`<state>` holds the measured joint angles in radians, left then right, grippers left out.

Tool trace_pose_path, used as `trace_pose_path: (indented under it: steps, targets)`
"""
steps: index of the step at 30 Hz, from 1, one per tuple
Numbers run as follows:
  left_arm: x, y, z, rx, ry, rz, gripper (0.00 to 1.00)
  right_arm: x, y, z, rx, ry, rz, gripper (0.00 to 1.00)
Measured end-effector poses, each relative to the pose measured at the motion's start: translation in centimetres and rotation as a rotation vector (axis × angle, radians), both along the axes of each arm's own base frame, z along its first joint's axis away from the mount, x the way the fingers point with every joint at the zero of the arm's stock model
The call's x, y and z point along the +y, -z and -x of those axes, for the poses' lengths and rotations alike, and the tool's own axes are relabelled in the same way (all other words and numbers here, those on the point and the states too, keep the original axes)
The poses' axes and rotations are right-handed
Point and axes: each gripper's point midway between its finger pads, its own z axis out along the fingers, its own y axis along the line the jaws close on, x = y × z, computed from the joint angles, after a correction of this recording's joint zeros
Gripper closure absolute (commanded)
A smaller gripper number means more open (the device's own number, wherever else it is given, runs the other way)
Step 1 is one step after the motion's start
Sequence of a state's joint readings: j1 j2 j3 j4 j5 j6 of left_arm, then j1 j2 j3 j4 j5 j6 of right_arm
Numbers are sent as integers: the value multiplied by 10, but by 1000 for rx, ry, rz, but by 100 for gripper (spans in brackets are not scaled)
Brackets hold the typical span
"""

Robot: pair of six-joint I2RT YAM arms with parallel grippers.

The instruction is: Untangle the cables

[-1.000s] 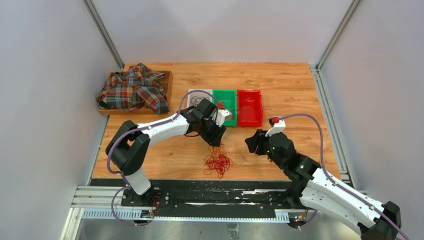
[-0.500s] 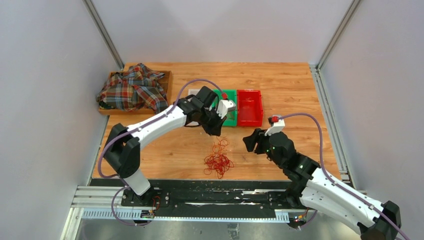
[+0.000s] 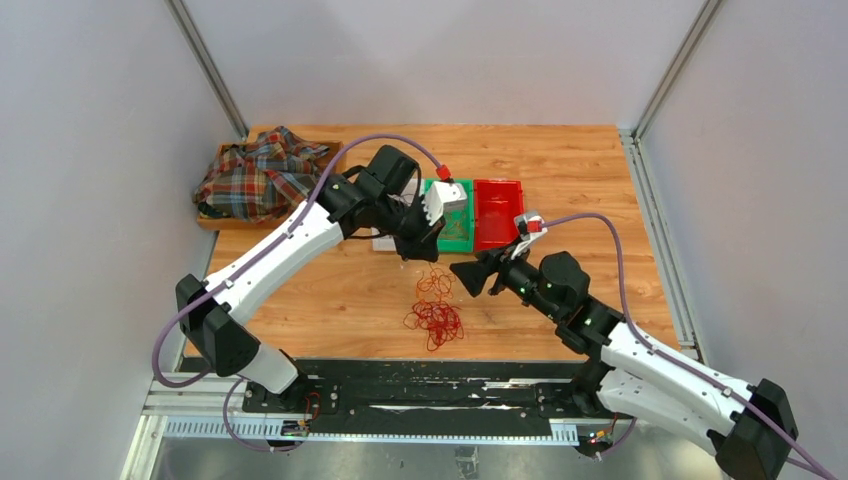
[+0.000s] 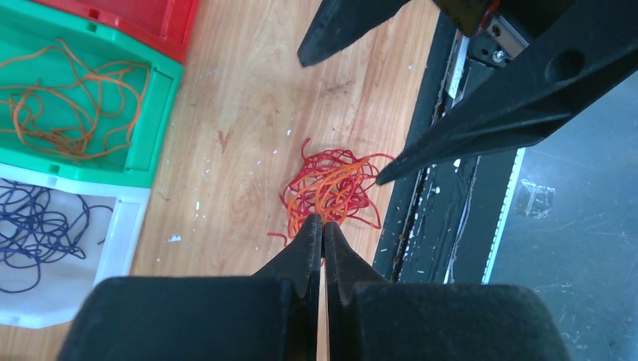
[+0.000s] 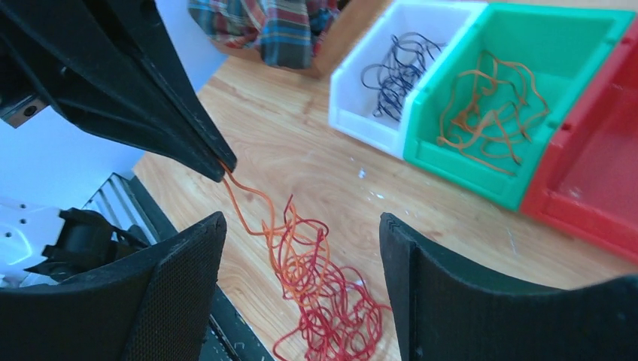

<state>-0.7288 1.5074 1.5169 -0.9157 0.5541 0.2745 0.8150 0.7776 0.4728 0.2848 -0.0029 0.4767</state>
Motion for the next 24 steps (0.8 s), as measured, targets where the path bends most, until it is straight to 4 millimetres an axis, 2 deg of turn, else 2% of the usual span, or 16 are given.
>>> trace_pose_path:
  steps: [2, 3, 5, 10, 19, 24]
  targets:
    - [-1, -9, 0, -7, 4, 11, 99, 7, -8, 1, -19, -33, -15, 27]
    - [-3, -18, 0, -18, 9, 28, 99, 11, -9, 1, -25, -48, -17, 27]
    - [-4, -23, 0, -21, 12, 41, 99, 15, -9, 0, -28, -67, -16, 28]
    - [-4, -24, 3, -7, 13, 44, 99, 23, 0, -3, -10, -84, 7, 32]
    - [-5, -39, 12, 15, 35, 72, 100, 21, 3, -28, -7, 29, 41, 34]
    - [-6, -54, 17, 14, 59, 102, 100, 36, 12, -36, -1, 40, 76, 34]
